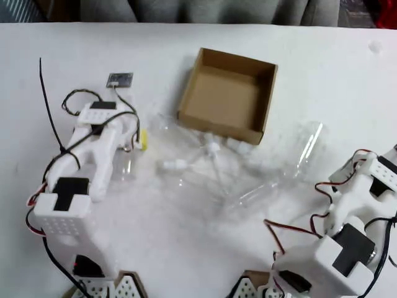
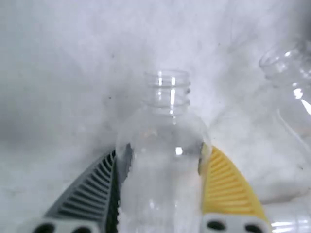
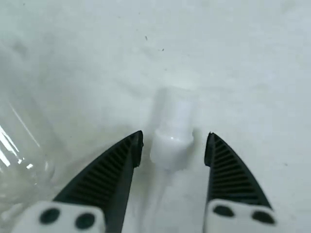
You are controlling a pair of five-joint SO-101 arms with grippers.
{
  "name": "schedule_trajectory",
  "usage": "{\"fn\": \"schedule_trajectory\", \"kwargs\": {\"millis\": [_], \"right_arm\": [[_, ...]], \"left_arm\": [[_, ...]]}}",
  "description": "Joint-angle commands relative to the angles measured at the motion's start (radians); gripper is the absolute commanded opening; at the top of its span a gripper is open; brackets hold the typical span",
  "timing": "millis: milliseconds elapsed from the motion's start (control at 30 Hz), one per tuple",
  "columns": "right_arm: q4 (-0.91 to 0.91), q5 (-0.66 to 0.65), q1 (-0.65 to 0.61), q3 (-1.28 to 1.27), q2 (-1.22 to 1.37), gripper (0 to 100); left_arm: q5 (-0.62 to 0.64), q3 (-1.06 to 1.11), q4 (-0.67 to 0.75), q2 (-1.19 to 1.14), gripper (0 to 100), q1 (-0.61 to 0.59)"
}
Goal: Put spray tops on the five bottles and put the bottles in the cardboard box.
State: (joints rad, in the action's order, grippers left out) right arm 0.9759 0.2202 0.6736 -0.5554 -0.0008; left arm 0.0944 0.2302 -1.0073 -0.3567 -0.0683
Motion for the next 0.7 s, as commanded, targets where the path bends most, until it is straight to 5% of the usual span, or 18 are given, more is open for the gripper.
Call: {"fn": "schedule_trajectory", "kwargs": {"millis": [0, 167, 333, 667], "right_arm": [[-0.012, 0.006, 0.016, 0.044, -0.005, 16.9], [-0.012, 0.003, 0.01, 0.055, 0.048, 16.2], [0.007, -0.11, 0.008, 0.184, 0.179, 0.8], [0.536, -0.196, 0.001, 0.657, 0.111, 1.7]], "left_arm": [[-0.012, -0.026, 0.032, 0.064, 2, -0.022], [-0.012, -0.026, 0.031, 0.064, 2, -0.022], [-0.012, -0.025, 0.031, 0.064, 2, -0.022], [-0.012, -0.028, 0.031, 0.064, 2, -0.022]]}}
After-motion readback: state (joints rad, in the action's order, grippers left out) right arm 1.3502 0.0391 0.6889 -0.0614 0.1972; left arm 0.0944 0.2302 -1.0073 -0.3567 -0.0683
